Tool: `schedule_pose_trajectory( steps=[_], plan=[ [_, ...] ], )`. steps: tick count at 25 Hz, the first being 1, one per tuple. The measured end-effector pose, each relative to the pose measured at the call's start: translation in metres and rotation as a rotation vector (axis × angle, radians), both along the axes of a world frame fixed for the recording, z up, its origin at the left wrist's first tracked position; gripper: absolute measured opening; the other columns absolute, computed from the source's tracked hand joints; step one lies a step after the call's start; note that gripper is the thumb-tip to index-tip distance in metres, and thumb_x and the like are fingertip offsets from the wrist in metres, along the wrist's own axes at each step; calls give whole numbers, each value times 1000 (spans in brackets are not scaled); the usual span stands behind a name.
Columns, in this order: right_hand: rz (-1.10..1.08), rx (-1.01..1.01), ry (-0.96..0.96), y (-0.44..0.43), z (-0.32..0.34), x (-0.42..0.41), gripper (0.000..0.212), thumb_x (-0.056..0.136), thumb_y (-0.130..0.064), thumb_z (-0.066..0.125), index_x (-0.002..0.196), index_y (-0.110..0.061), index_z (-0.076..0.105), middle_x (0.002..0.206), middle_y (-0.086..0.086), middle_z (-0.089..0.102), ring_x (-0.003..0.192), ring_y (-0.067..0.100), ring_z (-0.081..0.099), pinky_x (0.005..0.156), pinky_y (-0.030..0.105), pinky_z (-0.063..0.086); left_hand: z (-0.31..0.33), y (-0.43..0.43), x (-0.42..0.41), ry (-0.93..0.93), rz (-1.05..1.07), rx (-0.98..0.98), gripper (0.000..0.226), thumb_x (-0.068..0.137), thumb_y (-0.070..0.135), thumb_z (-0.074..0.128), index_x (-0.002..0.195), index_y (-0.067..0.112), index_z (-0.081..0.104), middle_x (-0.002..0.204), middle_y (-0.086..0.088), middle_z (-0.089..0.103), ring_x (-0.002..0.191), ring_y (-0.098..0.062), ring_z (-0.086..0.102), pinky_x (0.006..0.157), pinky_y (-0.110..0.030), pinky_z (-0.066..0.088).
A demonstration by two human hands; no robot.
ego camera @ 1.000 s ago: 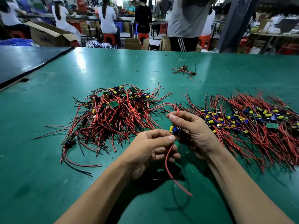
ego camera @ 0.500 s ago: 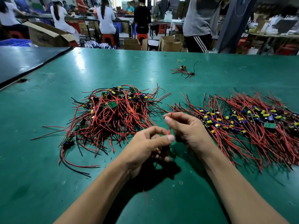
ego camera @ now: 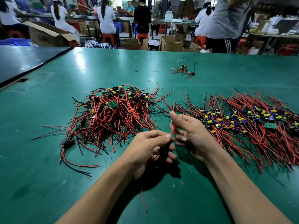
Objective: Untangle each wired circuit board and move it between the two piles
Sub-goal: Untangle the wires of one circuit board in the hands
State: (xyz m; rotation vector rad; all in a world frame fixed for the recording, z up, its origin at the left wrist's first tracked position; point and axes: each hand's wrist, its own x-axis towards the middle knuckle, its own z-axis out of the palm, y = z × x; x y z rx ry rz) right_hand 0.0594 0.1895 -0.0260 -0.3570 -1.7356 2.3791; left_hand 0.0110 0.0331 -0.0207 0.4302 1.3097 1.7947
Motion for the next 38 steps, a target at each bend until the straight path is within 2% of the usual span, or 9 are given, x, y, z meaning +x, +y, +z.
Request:
schedule_pose_trajectory(
  steps=[4,9,14,18,22,28,32,35,38],
  plan=[
    [376,-120,6,-11,1,9,38,86,-37,77,112,-10,73,60,9,57,49,23,61,57,35,56,3,-5,-5,-141,-28,33,12,75,19,65,82,11,71,64,-8,61,47,-18,56,43,-23,47],
    [76,10,63,-16,-8,-2,40,78,-47,81,98,-12,77,55,1,54,45,14,52,52,30,47,3,-4,-6,-149,19,-18,15,73,22,67,77,9,72,62,-4,62,45,-12,52,42,-19,42],
    [-333,246,84,0,-9,-5,35,83,-51,68,82,-18,79,56,2,33,40,8,21,37,18,14,-3,4,6,122,84,-113,11,89,8,63,79,5,63,65,-13,64,47,-20,56,45,-21,45],
    [-294,135,-29,-4,-5,-9,49,89,-58,56,66,-20,75,55,-7,51,35,7,30,37,17,20,-6,6,8,397,132,-185,12,89,5,64,78,2,68,70,-13,71,59,-19,64,57,-21,49],
    [-162,46,-143,-9,-1,-10,54,90,-62,52,62,-21,72,47,-6,42,37,9,29,43,19,24,-9,9,10,351,174,-140,13,92,1,61,82,2,70,70,-9,71,59,-18,66,60,-24,55],
    [104,54,-66,-20,-4,2,25,88,-31,75,94,-7,75,56,7,54,41,18,46,43,27,48,-15,9,3,272,305,-95,19,95,3,57,78,-4,62,65,-16,64,49,-23,60,46,-28,52],
    [8,14,-79,-24,-7,-3,29,92,-32,72,86,-4,74,55,12,49,37,20,47,41,26,46,-15,9,1,293,333,-95,15,94,3,59,81,-4,63,62,-12,64,48,-19,59,45,-25,50],
    [-195,48,-77,-16,-5,-7,32,92,-37,69,76,-10,75,46,-2,36,33,7,32,36,13,28,-14,8,1,288,299,-91,13,94,3,60,82,-2,63,62,-10,65,47,-18,59,45,-24,49],
    [-347,-8,-41,-5,-4,-11,42,94,-41,64,65,-12,73,51,-7,35,36,4,23,36,16,19,-14,7,4,313,254,-110,13,94,3,61,82,-3,63,62,-9,66,48,-18,60,46,-24,50]
  ],
)
